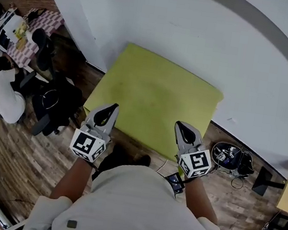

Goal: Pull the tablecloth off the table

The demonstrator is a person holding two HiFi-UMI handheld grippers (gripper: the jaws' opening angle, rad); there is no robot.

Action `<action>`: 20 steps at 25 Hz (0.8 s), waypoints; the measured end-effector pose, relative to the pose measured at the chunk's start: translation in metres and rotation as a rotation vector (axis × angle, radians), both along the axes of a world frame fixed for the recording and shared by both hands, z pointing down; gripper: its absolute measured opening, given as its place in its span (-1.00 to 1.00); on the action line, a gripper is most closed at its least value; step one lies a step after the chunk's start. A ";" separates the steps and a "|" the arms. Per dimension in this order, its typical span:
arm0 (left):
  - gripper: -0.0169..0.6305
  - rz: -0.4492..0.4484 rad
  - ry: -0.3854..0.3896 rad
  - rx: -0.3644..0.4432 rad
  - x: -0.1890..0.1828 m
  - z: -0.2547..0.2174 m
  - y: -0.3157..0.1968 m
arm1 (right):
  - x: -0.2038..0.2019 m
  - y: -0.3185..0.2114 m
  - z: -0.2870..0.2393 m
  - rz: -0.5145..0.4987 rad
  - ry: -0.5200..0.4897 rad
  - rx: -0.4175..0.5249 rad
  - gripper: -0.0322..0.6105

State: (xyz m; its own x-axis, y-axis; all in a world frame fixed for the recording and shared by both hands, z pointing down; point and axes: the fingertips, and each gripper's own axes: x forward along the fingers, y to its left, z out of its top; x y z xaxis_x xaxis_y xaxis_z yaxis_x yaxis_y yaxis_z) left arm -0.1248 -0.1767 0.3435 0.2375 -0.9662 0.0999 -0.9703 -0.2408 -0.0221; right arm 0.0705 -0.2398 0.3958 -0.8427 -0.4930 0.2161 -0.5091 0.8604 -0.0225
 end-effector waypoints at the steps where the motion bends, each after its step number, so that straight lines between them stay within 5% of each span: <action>1: -0.94 0.006 -0.007 -0.003 -0.004 -0.002 -0.013 | -0.001 -0.011 -0.002 0.012 -0.001 -0.006 -0.87; 11: -0.94 0.169 -0.016 -0.119 -0.039 0.028 -0.116 | -0.016 -0.085 0.014 0.197 0.028 -0.103 -0.87; 20: -0.88 0.301 0.018 -0.255 -0.072 0.084 -0.185 | -0.014 -0.132 0.085 0.383 0.139 -0.222 -0.67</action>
